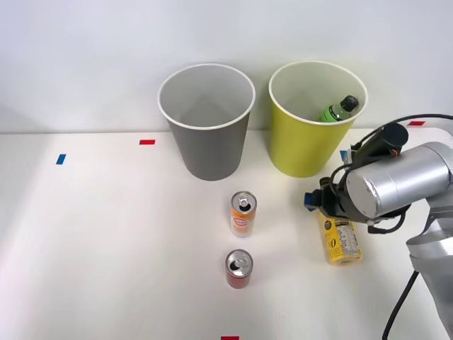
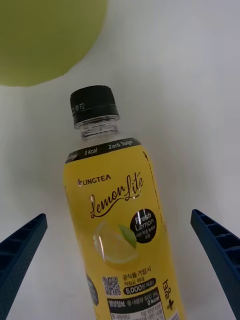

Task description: Put cans in the gray bin, plastic bottles in the light green bin

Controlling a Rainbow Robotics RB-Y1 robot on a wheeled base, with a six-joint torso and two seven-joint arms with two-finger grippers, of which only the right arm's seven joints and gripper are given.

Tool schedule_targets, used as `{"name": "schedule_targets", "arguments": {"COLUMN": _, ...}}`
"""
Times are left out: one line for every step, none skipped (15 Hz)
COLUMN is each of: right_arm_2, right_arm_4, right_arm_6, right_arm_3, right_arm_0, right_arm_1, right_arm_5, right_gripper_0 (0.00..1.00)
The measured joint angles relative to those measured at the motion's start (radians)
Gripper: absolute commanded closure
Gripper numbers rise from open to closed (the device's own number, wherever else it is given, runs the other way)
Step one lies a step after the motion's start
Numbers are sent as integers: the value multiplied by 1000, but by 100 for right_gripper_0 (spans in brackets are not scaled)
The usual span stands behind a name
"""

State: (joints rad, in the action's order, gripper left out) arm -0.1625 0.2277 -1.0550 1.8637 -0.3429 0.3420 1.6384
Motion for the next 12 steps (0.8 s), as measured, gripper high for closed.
{"name": "schedule_targets", "arguments": {"right_arm_2": 0, "right_arm_4": -15, "right_arm_6": -2, "right_arm_3": -28, "right_arm_0": -9, "right_arm_1": -9, "right_arm_5": -9, "right_gripper_0": 0}}
{"name": "schedule_targets", "arguments": {"right_arm_2": 0, "right_arm_4": -30, "right_arm_6": -4, "right_arm_3": -47, "right_arm_0": -16, "right_arm_1": -18, "right_arm_5": -16, "right_gripper_0": 0}}
{"name": "schedule_targets", "arguments": {"right_arm_2": 0, "right_arm_4": -43, "right_arm_6": -5, "right_arm_3": -61, "right_arm_0": -19, "right_arm_1": -25, "right_arm_5": -27, "right_gripper_0": 0}}
{"name": "schedule_targets", "arguments": {"right_arm_2": 0, "right_arm_4": -47, "right_arm_6": -5, "right_arm_3": -74, "right_arm_0": -21, "right_arm_1": -28, "right_arm_5": -39, "right_gripper_0": 0}}
{"name": "schedule_targets", "arguments": {"right_arm_2": 0, "right_arm_4": -48, "right_arm_6": -5, "right_arm_3": -88, "right_arm_0": -22, "right_arm_1": -30, "right_arm_5": -49, "right_gripper_0": 0}}
{"name": "schedule_targets", "arguments": {"right_arm_2": 0, "right_arm_4": -49, "right_arm_6": -5, "right_arm_3": -95, "right_arm_0": -23, "right_arm_1": -30, "right_arm_5": -55, "right_gripper_0": 0}}
{"name": "schedule_targets", "arguments": {"right_arm_2": 0, "right_arm_4": -49, "right_arm_6": -5, "right_arm_3": -98, "right_arm_0": -23, "right_arm_1": -30, "right_arm_5": -58, "right_gripper_0": 0}}
{"name": "schedule_targets", "arguments": {"right_arm_2": 0, "right_arm_4": -50, "right_arm_6": -5, "right_arm_3": -100, "right_arm_0": -23, "right_arm_1": -30, "right_arm_5": -58, "right_gripper_0": 0}}
{"name": "schedule_targets", "arguments": {"right_arm_2": 0, "right_arm_4": -50, "right_arm_6": -5, "right_arm_3": -101, "right_arm_0": -23, "right_arm_1": -31, "right_arm_5": -59, "right_gripper_0": 0}}
{"name": "schedule_targets", "arguments": {"right_arm_2": 0, "right_arm_4": -50, "right_arm_6": -5, "right_arm_3": -101, "right_arm_0": -23, "right_arm_1": -32, "right_arm_5": -59, "right_gripper_0": 0}}
{"name": "schedule_targets", "arguments": {"right_arm_2": 0, "right_arm_4": -53, "right_arm_6": -5, "right_arm_3": -101, "right_arm_0": -23, "right_arm_1": -35, "right_arm_5": -59, "right_gripper_0": 0}}
{"name": "schedule_targets", "arguments": {"right_arm_2": 0, "right_arm_4": -59, "right_arm_6": -5, "right_arm_3": -101, "right_arm_0": -23, "right_arm_1": -39, "right_arm_5": -59, "right_gripper_0": 0}}
